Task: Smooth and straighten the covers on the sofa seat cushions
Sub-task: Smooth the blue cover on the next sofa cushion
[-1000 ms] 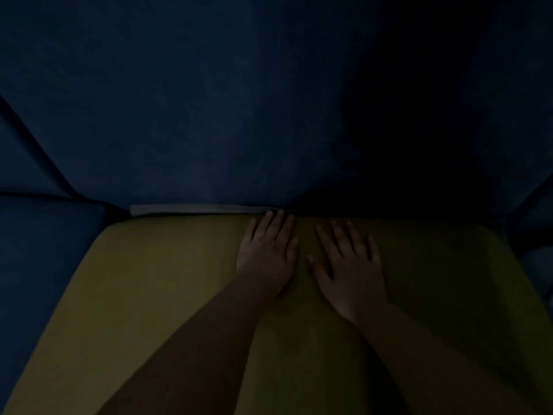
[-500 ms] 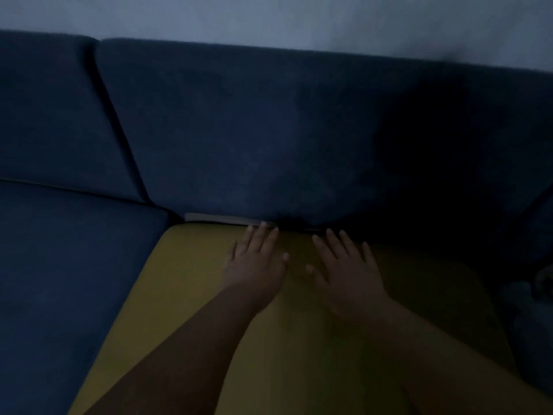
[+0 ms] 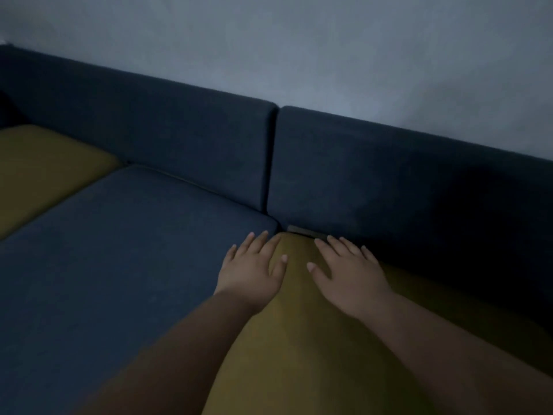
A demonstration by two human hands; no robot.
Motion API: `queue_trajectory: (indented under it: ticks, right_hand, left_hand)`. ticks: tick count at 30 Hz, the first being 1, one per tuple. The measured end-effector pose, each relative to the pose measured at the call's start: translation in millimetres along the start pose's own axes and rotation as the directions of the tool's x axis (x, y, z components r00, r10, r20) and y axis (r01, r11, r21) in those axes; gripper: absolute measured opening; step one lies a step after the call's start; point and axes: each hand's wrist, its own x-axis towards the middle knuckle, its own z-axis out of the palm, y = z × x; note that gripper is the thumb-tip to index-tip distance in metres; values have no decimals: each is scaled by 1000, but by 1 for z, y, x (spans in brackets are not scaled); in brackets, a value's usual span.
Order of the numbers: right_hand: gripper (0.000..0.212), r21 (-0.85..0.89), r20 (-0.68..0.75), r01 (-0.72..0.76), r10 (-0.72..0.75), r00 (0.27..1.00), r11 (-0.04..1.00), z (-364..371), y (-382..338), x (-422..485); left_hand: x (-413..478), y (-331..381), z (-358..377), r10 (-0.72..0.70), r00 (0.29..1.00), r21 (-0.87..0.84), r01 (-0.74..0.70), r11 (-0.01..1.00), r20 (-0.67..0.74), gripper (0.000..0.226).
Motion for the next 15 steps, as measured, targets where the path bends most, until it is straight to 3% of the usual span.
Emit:
queue_trajectory:
  ticks: [3,11,15]
  right_hand:
    - [59,-7,-53,71,-72,996,997,4,-64,-4]
    - [59,101,-76,70,-63,995,992,23,-260,-12]
    - [59,126,-101,137,-125,987,983,33,-351,-3]
  left_hand:
    - [-30,-56,-30,-15,999,-20,14,1000,-30,54]
    - [-118,-217,-114,-48,994,-124,36,992,-94,53]
    - [-140,-286,-146,-67,993,-168,50,985,-100,53]
